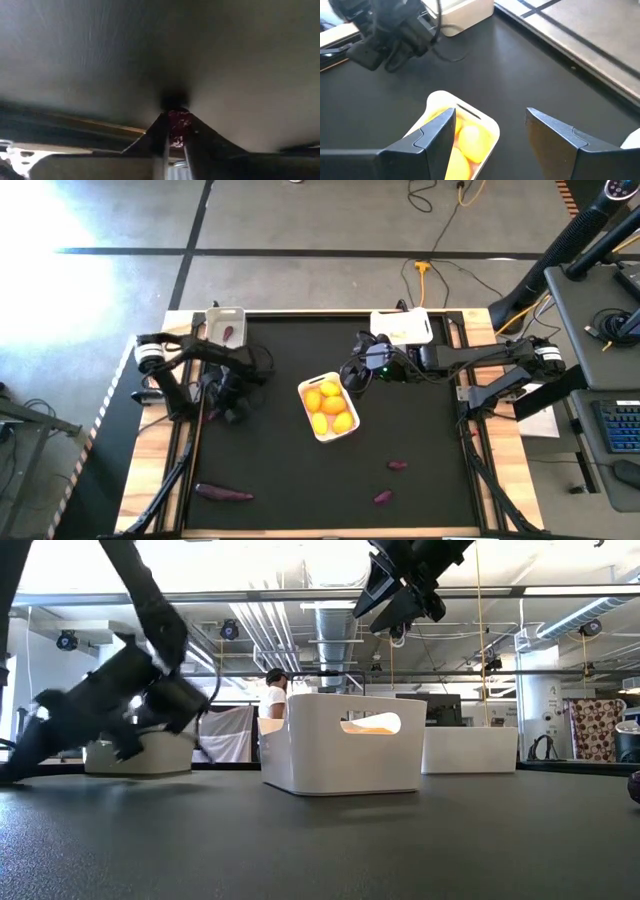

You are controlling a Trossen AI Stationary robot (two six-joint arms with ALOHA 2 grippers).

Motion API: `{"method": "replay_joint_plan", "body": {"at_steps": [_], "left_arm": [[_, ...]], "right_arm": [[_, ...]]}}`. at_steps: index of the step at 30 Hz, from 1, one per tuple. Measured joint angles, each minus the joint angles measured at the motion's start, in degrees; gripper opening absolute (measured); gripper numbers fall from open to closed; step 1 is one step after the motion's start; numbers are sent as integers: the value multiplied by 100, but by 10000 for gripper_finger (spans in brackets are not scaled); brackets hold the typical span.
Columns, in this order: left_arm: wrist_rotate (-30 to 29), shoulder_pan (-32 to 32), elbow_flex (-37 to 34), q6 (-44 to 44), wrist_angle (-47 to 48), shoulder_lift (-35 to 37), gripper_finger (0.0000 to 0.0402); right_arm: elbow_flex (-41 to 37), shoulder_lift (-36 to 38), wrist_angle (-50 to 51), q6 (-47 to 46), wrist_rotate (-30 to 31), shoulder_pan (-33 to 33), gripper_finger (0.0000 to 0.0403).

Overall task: Sort produce into baskets
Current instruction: Put the eggplant into the gray bin

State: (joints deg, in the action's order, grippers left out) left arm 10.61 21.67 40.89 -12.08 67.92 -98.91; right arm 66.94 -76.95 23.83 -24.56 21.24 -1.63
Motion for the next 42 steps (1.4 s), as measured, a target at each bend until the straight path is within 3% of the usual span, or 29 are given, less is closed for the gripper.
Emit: {"method": "replay_joint_plan", "body": {"at_steps": [3, 7, 12, 15, 17, 23, 28, 36, 42], "left_arm": [[63, 0, 432, -4, 240, 452, 11], [-73, 10, 1394, 98, 562, 1105, 24], [-1153, 238, 2702, 201, 615, 1606, 27], [-1931, 781, 3219, 205, 612, 1587, 28], [-2070, 1287, 3441, 259, 601, 1478, 28], [-2267, 2766, 3399, 395, -32, 1057, 28], [-2564, 3461, 3090, 411, -243, 608, 29], [-2566, 3679, 2780, 619, -660, -22, 39], [-2460, 3679, 2765, 726, -663, -317, 92]], "right_arm": [[0, 0, 18, -134, -87, 3, 228], [0, 0, 110, -191, -87, 26, 228], [0, 0, 168, -472, -84, 26, 228], [0, 0, 166, -585, -87, 37, 228], [0, 0, 166, -733, -88, 66, 228], [0, 0, 203, -1208, -371, 327, 228], [0, 0, 579, -1712, -376, 790, 228], [0, 2, 1090, -2636, -195, 1464, 228], [0, 2, 1105, -2967, -174, 1602, 228]]}}
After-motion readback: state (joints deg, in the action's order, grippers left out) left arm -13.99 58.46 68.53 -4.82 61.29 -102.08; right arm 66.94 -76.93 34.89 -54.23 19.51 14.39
